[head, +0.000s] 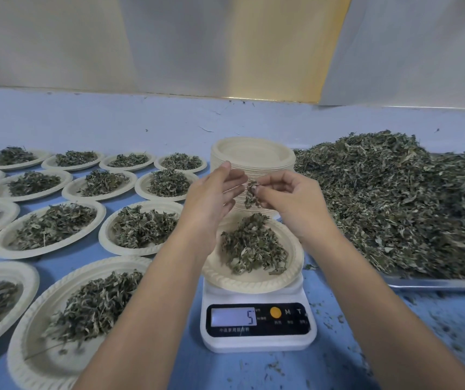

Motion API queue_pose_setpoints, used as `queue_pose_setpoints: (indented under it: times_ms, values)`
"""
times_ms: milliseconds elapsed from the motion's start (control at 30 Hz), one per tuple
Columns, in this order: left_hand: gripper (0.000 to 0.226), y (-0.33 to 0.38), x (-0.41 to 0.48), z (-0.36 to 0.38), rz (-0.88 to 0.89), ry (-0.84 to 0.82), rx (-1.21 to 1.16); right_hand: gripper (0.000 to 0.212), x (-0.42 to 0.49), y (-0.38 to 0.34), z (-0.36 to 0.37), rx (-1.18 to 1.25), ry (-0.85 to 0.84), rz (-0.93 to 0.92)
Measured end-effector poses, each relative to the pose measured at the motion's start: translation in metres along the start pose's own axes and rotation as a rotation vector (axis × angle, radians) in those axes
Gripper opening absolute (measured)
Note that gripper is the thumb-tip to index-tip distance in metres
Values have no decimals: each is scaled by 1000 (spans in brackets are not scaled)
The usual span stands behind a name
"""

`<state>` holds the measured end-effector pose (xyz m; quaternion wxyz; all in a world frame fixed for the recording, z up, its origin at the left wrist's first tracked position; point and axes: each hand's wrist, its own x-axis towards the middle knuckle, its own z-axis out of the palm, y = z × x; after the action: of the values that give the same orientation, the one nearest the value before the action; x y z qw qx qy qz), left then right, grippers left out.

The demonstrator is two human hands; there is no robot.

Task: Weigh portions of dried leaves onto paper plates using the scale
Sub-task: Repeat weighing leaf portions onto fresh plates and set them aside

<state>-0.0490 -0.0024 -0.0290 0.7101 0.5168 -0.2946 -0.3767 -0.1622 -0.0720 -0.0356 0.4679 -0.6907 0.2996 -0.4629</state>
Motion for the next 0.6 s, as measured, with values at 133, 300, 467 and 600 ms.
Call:
queue_pose_setpoints:
  times_ms: [133,300,467,600]
  values:
    - [29,0,-1,0,12,-6,20,14,2,2,-3,-96,2,-14]
    - [29,0,-2,0,24,6,36,7,2,5,-4,-137,-51,1]
    - [28,-1,-1,-1,53,35,67,11,1,5,-4,-166,-60,-6]
    - [27,-2,-1,0,56,25,16,11,1,4,-5,-189,-50,-9]
